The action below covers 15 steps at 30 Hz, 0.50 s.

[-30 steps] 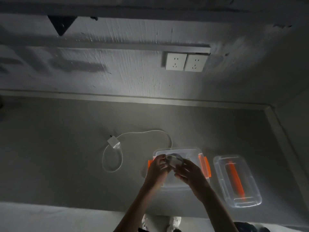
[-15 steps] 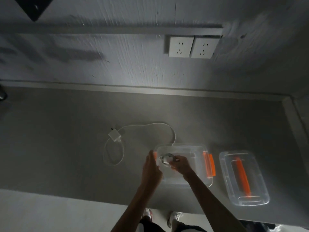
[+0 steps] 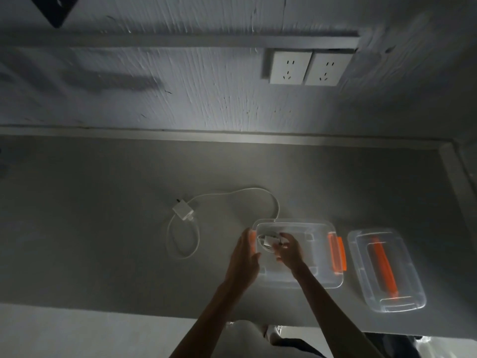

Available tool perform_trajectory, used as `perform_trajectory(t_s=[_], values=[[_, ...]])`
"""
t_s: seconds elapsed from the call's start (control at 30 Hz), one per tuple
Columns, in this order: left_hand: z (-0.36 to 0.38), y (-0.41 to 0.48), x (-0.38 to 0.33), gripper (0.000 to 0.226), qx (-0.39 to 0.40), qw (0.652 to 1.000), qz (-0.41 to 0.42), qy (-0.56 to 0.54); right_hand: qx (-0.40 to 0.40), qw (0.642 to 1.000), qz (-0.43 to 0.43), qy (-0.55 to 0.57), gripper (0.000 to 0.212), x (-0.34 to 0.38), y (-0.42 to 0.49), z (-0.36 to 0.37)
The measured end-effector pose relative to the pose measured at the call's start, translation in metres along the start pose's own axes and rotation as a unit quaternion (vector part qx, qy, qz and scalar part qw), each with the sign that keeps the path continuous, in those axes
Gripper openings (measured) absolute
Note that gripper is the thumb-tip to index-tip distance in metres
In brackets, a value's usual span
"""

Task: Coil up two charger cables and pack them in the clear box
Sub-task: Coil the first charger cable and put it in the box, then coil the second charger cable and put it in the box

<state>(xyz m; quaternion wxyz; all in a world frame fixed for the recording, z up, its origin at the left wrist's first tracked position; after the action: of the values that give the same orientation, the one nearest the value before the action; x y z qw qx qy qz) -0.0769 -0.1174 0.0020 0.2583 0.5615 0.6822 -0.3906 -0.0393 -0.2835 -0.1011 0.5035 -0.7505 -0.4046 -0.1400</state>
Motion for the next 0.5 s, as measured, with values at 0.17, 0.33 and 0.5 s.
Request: perform_trajectory(t_s=[0.17,0.33,0.5], values=[[-0.029,0.004,0.013,0.044,-0.031,0.998,-0.061,-0.004,0.002,0.992,-0.018,-0.128,0.06,0.019,-0.026,-0.017],[-0.12,0.045,0.089,0.035,-0.211,0.963,-0.169,0.021,-0.162,0.97,-0.142,-0.112,0.022,0.102,-0.09,-0.048],[-0.14,0.1,0.156,0.075,-0.168,0.928,-0.332,0.02,-0.075,0.95,-0.268,-0.141,0.021,0.188,-0.071,0.024]])
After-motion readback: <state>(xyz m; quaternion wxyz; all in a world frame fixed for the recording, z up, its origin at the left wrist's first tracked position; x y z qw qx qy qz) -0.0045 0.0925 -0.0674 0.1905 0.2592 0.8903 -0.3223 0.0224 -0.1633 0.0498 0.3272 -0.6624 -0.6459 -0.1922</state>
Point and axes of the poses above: each hand's wrist, its own y-axis towards the middle knuckle, its own z-axis out of the palm, x = y × z, the point moved 6 cm from there along y, towards the middle knuckle, and after that the axes turned 1 degree about -y, right-handed, at the moved point
